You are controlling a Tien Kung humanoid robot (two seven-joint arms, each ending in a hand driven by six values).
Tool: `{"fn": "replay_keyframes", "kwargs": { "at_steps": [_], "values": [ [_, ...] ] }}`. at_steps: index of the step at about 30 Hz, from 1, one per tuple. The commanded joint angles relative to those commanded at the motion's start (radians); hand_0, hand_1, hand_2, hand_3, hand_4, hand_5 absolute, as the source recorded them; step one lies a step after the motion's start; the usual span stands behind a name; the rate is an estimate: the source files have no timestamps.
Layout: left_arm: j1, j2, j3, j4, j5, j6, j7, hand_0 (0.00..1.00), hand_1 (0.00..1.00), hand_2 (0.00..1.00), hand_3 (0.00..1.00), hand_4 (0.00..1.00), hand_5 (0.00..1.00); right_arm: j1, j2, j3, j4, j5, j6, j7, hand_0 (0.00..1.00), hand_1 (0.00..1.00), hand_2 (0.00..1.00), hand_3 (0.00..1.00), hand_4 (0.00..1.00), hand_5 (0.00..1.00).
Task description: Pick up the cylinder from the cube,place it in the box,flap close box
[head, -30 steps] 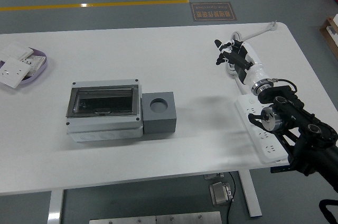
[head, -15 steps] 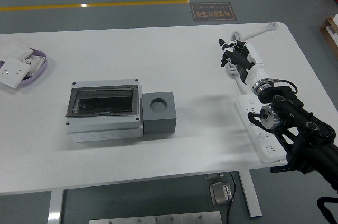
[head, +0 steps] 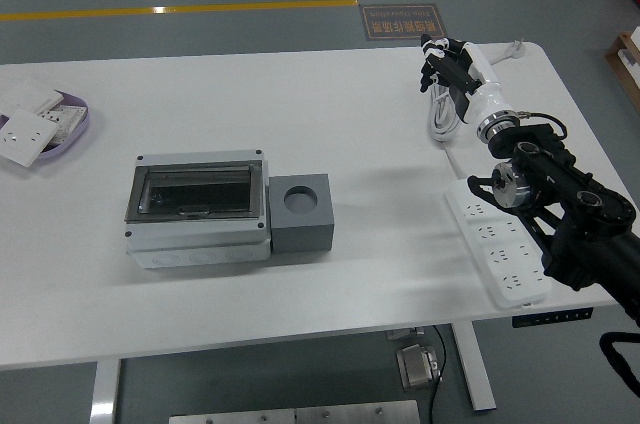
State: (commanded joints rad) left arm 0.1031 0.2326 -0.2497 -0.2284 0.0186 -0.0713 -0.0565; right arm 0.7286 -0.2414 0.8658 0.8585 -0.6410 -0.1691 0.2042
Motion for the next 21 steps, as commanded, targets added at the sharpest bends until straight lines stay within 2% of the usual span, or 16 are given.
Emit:
{"fn": "replay_keyframes", "kwargs": {
  "at_steps": [3,4,9,10,15,16,21],
  "values": [
    [-0.001,0.002,0.008,0.001,-0.006,0.000,0.000,0.629,0.647,0.625,0.668,0.722,0.253,0.031,0.007,-0.021,-0.039,0.002,0.001,-0.001,0.206,0.201,0.202,0.182,0.481,0.258],
    [-0.001,0.003,0.011,0.001,-0.007,0.000,0.001,0.629,0.647,0.625,0.668,0.722,0.253,0.042,0.009,-0.028,-0.054,0.005,0.002,-0.002,0.243,0.224,0.223,0.199,0.539,0.239],
    [-0.005,0.005,0.017,0.001,-0.010,0.001,0.001,0.629,0.647,0.625,0.668,0.722,0.253,0.079,0.017,-0.054,-0.093,0.015,0.005,-0.005,0.243,0.224,0.223,0.199,0.539,0.239],
    [-0.005,0.005,0.018,0.001,-0.011,0.001,0.001,0.629,0.647,0.625,0.668,0.722,0.253,0.085,0.018,-0.058,-0.098,0.016,0.005,-0.006,0.320,0.296,0.302,0.274,0.602,0.168],
    [-0.008,0.006,0.022,0.002,-0.012,0.000,0.000,0.629,0.647,0.625,0.668,0.722,0.253,0.108,0.029,-0.081,-0.121,0.022,0.005,-0.009,0.320,0.296,0.302,0.274,0.602,0.168],
    [-0.008,0.006,0.022,0.002,-0.013,0.000,0.000,0.629,0.647,0.625,0.668,0.722,0.253,0.111,0.030,-0.085,-0.124,0.023,0.005,-0.010,0.453,0.379,0.401,0.404,0.682,0.138],
    [-0.010,0.007,0.023,0.002,-0.013,0.000,0.000,0.629,0.647,0.625,0.668,0.722,0.253,0.125,0.037,-0.102,-0.140,0.032,0.005,-0.012,0.453,0.379,0.401,0.404,0.682,0.138]
  ]
}}
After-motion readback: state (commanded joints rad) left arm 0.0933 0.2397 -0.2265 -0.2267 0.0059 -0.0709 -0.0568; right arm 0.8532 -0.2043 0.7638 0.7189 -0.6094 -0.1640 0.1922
